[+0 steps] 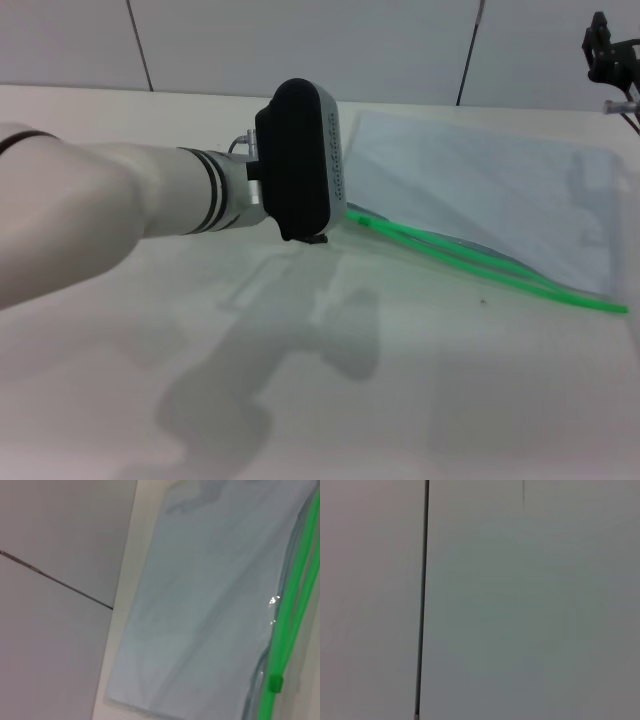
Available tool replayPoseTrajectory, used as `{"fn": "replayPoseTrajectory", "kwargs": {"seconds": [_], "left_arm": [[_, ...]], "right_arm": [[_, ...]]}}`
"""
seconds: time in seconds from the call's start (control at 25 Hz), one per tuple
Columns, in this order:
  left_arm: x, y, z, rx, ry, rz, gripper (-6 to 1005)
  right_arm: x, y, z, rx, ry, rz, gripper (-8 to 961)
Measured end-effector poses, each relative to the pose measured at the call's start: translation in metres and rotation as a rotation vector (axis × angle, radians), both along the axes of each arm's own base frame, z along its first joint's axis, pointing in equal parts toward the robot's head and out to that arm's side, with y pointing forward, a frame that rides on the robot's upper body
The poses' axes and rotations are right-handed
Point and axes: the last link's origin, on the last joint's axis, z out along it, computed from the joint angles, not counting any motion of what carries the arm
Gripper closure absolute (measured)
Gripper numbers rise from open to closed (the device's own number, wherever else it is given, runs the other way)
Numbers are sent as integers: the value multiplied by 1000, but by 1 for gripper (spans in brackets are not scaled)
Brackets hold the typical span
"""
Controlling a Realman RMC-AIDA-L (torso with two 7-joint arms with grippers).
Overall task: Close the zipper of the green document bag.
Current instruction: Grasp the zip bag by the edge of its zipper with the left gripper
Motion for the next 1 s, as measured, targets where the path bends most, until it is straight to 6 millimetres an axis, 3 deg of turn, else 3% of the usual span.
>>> {"fn": "replayPoseTrajectory", "kwargs": {"seconds": [0.36, 1.0], "left_arm": [[2, 13, -7, 50, -6, -72, 141], [1, 15, -30, 28, -4, -107, 143]], "right_arm": [[-4, 2, -1, -4, 2, 7, 409], [-6, 3, -1, -7, 24, 10, 412]]}}
